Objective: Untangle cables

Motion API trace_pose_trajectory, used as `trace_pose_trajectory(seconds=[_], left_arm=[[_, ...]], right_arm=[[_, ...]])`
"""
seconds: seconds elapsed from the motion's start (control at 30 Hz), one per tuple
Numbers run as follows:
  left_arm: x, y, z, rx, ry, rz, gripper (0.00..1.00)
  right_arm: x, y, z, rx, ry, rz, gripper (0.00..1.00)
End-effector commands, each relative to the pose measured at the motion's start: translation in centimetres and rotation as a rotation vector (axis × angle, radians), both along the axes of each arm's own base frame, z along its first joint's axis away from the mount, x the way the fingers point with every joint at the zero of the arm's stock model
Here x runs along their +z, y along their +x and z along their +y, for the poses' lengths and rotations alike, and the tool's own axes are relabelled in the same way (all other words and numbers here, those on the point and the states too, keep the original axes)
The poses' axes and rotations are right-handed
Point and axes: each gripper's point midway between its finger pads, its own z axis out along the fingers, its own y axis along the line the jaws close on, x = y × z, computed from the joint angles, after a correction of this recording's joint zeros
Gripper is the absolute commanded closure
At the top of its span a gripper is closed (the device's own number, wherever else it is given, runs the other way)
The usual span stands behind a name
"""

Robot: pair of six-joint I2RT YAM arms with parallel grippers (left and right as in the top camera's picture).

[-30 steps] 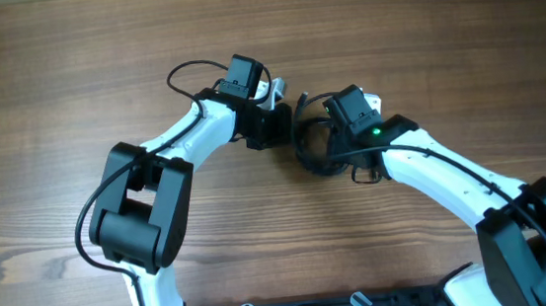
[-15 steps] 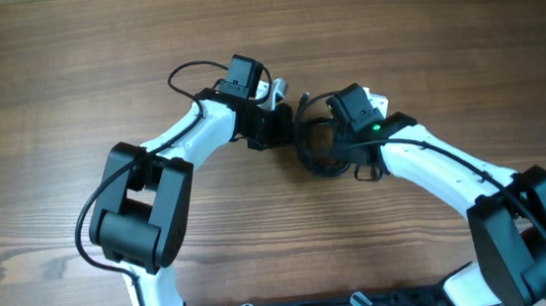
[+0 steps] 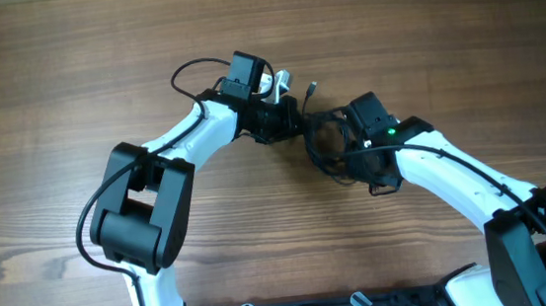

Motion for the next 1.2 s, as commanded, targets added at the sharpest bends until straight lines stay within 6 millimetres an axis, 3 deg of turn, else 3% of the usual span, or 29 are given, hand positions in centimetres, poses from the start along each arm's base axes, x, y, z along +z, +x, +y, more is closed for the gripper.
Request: trace_pose_trajectory(seconds=[0.0, 0.07, 0.13, 0.23, 0.33, 0.4, 0.47, 0.53, 0.6, 0.63, 0.67, 0.7, 0.77, 0.8, 0.9, 1.17], left_arm=[[-0.4, 0.3, 0.4, 0.028, 0.007, 0.020, 0.96], [-1.4, 0.7, 1.4, 0.064, 0.083, 0.011, 0.96], [-1.7, 0.5, 1.7, 0.071, 0.106, 0.022, 0.96], [-1.7, 0.5, 1.7, 0.072, 0.106, 0.024, 0.96], [-1.7, 0.5, 1.7, 0.071, 0.107, 0.024, 0.96], [-1.7, 0.7, 2.0, 0.079, 0.105, 0.022, 0.96], [-1.7, 1.5, 3.3, 0.173, 0.096, 0.097, 0.95], [-1.4, 1.9, 4.6, 0.234, 0.062, 0.170, 0.92], [-1.5, 2.0, 5.6, 0.250, 0.064, 0.190, 0.84], [-1.6, 1.9, 6.0, 0.255, 0.074, 0.199, 0.82], [-2.0, 1.8, 6.5, 0.265, 0.100, 0.206, 0.69], [-2.2, 1.7, 6.7, 0.272, 0.116, 0.207, 0.54], [-2.8, 1.6, 7.5, 0.292, 0.168, 0.209, 0.13], [-3.3, 1.4, 8.0, 0.296, 0.203, 0.212, 0.03], [-4.0, 0.8, 8.9, 0.279, 0.270, 0.202, 0.00], [-4.0, 0.8, 8.9, 0.279, 0.271, 0.202, 0.00]], right_arm=[[0.7, 0.2, 0.9, 0.016, 0.058, -0.013, 0.80], [2.1, 1.3, 1.7, 0.071, 0.081, -0.044, 0.71], [2.7, 1.1, 2.1, 0.074, 0.096, -0.021, 0.67], [1.9, -1.4, 2.8, 0.057, 0.160, 0.081, 0.72], [0.2, -2.9, 2.0, 0.023, 0.144, 0.122, 0.70], [0.3, -1.6, 2.0, 0.092, 0.131, 0.057, 0.67], [0.8, 1.4, 1.7, 0.077, 0.143, -0.057, 0.57], [1.5, 4.5, 0.6, 0.029, 0.168, -0.161, 0.54], [2.2, 6.7, -0.7, -0.021, 0.179, -0.236, 0.46], [2.4, 7.4, -1.3, -0.041, 0.182, -0.261, 0.24], [2.6, 7.9, -1.8, -0.058, 0.185, -0.279, 0.01], [2.6, 8.0, -2.0, -0.065, 0.186, -0.280, 0.00], [2.7, 8.0, -1.9, -0.064, 0.190, -0.280, 0.00], [2.7, 8.0, -1.9, -0.063, 0.189, -0.281, 0.00], [2.7, 8.0, -1.9, -0.063, 0.189, -0.281, 0.00], [2.7, 8.0, -1.9, -0.063, 0.189, -0.281, 0.00]])
